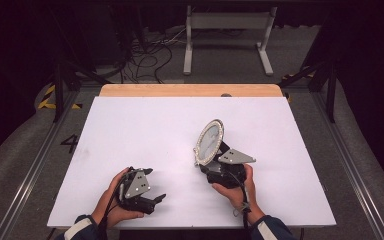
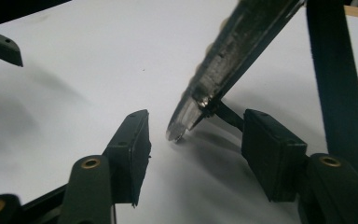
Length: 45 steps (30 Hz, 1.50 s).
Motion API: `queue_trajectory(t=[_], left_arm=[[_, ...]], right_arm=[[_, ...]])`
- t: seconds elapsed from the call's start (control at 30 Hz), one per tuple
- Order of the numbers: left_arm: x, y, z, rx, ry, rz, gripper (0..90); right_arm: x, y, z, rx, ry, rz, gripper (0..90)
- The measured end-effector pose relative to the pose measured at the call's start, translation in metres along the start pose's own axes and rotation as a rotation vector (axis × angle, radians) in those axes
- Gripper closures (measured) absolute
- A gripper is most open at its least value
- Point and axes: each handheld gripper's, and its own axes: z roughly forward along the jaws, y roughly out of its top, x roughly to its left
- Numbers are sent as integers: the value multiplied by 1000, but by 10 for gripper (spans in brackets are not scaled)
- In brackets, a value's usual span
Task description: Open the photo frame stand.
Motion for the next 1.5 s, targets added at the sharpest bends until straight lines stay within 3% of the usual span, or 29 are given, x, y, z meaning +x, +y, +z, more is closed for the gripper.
queue_trajectory(t=[0.13,0.33,0.43,0.57,0.87,1.1,1.5], left_arm=[[1,-3,-2,5,22,-19,136],[3,-5,-3,2,24,-33,131],[5,-7,-4,6,31,-34,130],[9,-10,-9,7,50,-44,130],[23,-22,-17,12,99,-88,144],[23,-21,-15,7,79,-83,141],[23,-21,-15,7,77,-80,137]], right_arm=[[3,3,8,-12,-21,-8,398],[3,4,18,-38,-42,33,405],[2,4,22,-57,-46,76,447],[2,4,21,-60,-53,72,553],[-5,5,17,-32,-11,68,587],[-8,6,17,-24,6,94,594],[-9,6,16,-16,16,88,601]])
